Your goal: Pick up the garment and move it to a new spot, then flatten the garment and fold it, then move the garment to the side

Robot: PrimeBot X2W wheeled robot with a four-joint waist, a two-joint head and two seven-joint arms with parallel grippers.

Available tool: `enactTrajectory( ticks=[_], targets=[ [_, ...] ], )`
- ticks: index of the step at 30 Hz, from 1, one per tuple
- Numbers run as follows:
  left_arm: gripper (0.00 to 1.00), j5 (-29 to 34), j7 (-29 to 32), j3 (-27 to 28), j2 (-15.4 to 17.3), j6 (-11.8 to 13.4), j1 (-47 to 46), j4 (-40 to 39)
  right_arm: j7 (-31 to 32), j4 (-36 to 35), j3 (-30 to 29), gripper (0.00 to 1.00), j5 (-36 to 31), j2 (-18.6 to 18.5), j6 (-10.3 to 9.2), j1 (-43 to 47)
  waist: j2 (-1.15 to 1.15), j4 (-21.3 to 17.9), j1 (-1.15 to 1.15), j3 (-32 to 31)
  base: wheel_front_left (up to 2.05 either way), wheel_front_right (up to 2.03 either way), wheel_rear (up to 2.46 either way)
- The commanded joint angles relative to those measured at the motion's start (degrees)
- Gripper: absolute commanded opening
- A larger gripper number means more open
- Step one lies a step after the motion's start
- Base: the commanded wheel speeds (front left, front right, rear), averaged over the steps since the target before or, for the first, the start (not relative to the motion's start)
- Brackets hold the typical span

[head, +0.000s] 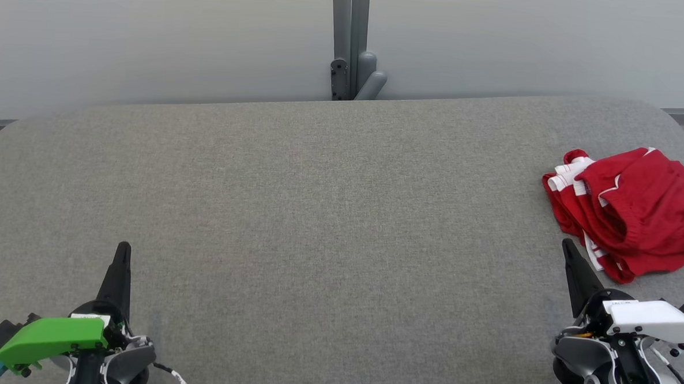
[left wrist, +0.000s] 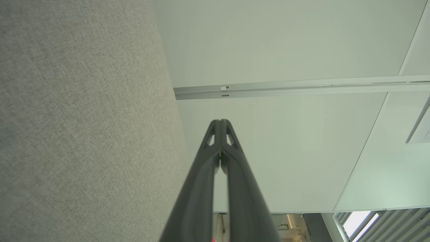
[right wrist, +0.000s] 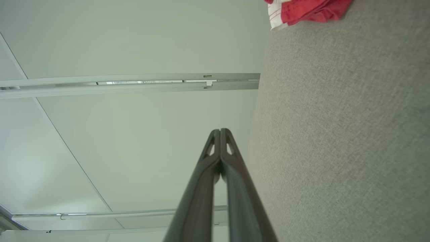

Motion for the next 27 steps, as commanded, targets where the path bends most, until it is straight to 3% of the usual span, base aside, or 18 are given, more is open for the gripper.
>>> enactTrajectory(
  ticks=[1, 27],
  targets=[
    [0.0, -1.3, 0.3, 0.2, 0.4, -0.3, -0.8, -0.5, 0.4, -0.5, -0.2, 0.0, 0.9, -0.3, 0.02, 0.7, 0.0, 0.0, 0.0, 0.0, 0.0, 0.0, 0.0],
    [0.0, -1.9, 0.6, 0.2, 0.4, -0.4, -0.8, -0.5, 0.5, -0.6, -0.3, 0.0, 1.8, -0.3, 0.02, 0.8, 0.0, 0.0, 0.0, 0.0, 0.0, 0.0, 0.0]
  ],
)
